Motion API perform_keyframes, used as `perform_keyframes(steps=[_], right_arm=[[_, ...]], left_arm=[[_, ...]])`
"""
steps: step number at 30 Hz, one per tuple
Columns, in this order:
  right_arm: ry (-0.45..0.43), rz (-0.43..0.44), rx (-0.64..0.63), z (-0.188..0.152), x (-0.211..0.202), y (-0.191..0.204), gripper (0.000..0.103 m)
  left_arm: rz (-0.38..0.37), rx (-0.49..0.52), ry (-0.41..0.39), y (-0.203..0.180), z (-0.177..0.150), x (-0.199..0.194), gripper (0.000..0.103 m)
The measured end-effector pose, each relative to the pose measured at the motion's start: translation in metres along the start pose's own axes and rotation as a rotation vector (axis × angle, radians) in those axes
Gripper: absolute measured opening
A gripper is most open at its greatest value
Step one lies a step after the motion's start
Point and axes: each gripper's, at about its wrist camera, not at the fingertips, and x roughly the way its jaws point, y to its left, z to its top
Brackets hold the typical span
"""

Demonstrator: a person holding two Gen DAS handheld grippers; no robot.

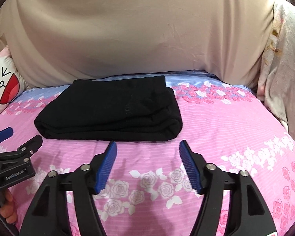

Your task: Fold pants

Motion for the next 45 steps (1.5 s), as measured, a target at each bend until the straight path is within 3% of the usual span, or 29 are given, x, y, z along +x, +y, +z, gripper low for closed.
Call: perform_keyframes(steps=[11, 45], right_arm=[[0.011, -0.018, 0.004, -0.001, 0.003, -0.002, 0.072], [0.005, -0.026, -0.009, -0.002, 0.003, -0.002, 0.076]], left_arm=[[-0.012, 0.004, -0.003, 0.0, -0.001, -0.001, 0.098], [0.023, -0.026, -0.03, 0.004, 0.001, -0.008, 0.098]])
